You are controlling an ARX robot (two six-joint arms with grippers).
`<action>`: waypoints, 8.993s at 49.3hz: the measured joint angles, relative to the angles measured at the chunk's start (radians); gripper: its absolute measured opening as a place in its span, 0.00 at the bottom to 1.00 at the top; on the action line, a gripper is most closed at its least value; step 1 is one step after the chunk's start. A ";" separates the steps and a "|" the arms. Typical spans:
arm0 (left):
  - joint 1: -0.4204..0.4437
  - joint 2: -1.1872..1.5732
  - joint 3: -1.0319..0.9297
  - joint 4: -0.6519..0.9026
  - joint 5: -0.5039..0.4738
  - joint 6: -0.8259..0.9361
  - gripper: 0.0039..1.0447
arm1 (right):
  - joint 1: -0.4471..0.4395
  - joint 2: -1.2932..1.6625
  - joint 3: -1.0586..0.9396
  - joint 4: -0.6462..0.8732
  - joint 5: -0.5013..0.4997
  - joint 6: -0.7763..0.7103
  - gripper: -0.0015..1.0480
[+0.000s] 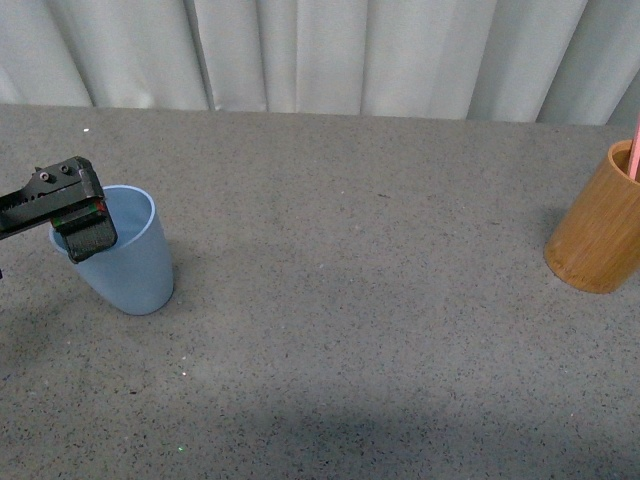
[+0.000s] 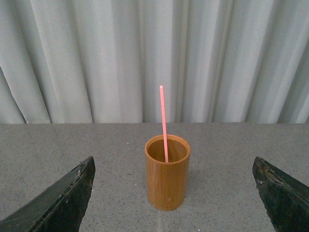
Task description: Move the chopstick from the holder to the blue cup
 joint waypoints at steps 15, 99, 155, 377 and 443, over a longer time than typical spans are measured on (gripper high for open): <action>0.000 0.036 0.007 0.005 -0.015 -0.006 0.94 | 0.000 0.000 0.000 0.000 0.000 0.000 0.91; -0.600 0.029 0.083 0.030 -0.003 -0.483 0.03 | 0.000 0.000 0.000 0.000 0.000 0.000 0.91; -0.465 0.187 0.189 0.016 -0.131 -0.583 0.03 | 0.000 0.000 0.000 0.000 0.000 0.000 0.91; 0.120 -1.677 -0.554 -0.269 0.154 0.481 0.94 | 0.058 1.800 0.746 0.624 0.366 0.010 0.91; 0.120 -1.677 -0.554 -0.269 0.154 0.481 0.94 | 0.100 1.960 0.846 0.771 0.396 0.042 0.02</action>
